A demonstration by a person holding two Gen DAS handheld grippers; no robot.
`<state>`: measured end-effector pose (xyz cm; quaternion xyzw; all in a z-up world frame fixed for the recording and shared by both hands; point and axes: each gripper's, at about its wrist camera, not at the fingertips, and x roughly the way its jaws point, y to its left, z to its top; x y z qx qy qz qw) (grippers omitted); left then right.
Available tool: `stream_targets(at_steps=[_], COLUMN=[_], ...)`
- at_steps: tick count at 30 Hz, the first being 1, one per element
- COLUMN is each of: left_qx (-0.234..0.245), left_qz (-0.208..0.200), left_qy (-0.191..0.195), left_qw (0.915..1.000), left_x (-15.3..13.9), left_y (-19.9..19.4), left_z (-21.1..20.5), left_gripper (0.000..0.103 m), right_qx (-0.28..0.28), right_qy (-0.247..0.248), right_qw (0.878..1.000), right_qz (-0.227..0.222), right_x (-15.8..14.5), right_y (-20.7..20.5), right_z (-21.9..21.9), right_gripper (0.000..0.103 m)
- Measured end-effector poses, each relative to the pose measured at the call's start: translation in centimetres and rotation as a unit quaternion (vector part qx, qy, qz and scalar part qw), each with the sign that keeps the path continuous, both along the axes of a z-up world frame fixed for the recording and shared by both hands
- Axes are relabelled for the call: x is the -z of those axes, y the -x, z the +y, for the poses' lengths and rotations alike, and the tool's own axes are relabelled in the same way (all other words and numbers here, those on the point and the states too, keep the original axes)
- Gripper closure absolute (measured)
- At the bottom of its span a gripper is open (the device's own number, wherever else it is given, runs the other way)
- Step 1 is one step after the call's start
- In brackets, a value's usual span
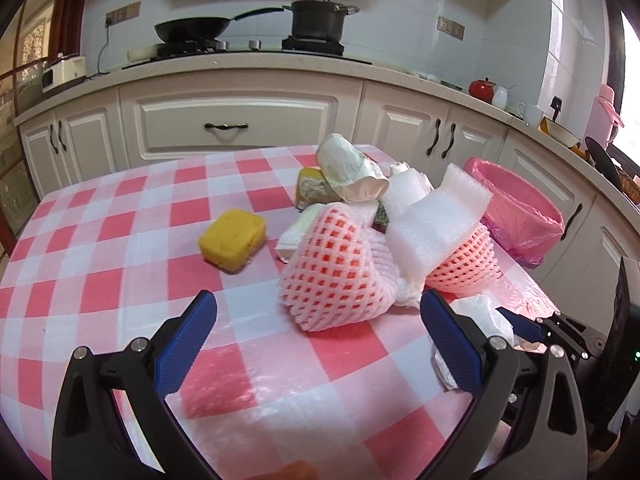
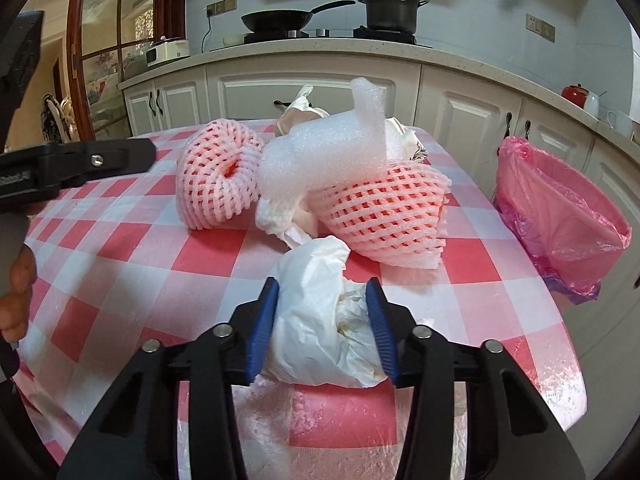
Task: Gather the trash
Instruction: 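Grasp the white plastic bag with the right gripper while the left grasps a pink net, then carry the bag and the pink net over the pink wastebasket with both grippers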
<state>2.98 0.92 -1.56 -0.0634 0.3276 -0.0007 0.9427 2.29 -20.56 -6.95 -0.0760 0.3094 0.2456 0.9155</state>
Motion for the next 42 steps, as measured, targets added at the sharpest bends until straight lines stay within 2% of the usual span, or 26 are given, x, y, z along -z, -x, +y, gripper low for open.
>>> stream_targets(at_steps=[7, 9, 15, 17, 18, 20, 21, 23, 32, 42], left_qx=[0.003, 0.000, -0.009, -0.015, -0.014, -0.015, -0.015, -0.020, -0.053, -0.071], left_qz=[0.028, 0.039, 0.057, 0.071, 0.074, 0.087, 0.089, 0.095, 0.097, 0.083], left_qy=[0.003, 0.009, 0.012, 0.012, 0.014, 0.011, 0.012, 0.008, -0.013, -0.005], left_qw=[0.9996, 0.9992, 0.9983, 0.9973, 0.9971, 0.9961, 0.9959, 0.9953, 0.9938, 0.9940], left_x=[0.8, 1.1, 1.4, 1.9, 2.1, 2.7, 2.9, 3.2, 2.7, 1.5], left_y=[-3.0, -4.0, -5.9, -6.4, -6.5, -6.8, -6.8, -6.8, -5.0, -3.7], left_z=[-0.9, -0.9, -1.1, -1.0, -0.9, -0.9, -0.8, -0.7, 0.9, 2.3], left_gripper=[0.006, 0.011, 0.015, 0.029, 0.032, 0.047, 0.051, 0.066, 0.073, 0.073], right_qx=[0.029, 0.038, 0.058, 0.061, 0.062, 0.064, 0.066, 0.071, 0.090, 0.107], right_qy=[-0.015, -0.022, -0.037, -0.040, -0.042, -0.044, -0.045, -0.047, -0.051, -0.057], right_qw=[0.999, 0.999, 0.997, 0.997, 0.997, 0.997, 0.997, 0.996, 0.994, 0.993], right_qz=[0.008, 0.012, 0.019, 0.018, 0.019, 0.018, 0.019, 0.020, 0.022, 0.014], right_x=[-0.2, -0.3, -0.5, -0.5, -0.6, -0.6, -0.6, -0.6, -0.6, -1.2], right_y=[-1.3, -1.7, -2.8, -2.8, -2.9, -3.0, -3.2, -3.5, -4.6, -5.2], right_z=[-2.3, -3.1, -5.3, -5.6, -5.8, -6.1, -6.2, -6.5, -7.9, -9.3], right_gripper=[0.063, 0.064, 0.064, 0.064, 0.064, 0.064, 0.064, 0.064, 0.064, 0.064])
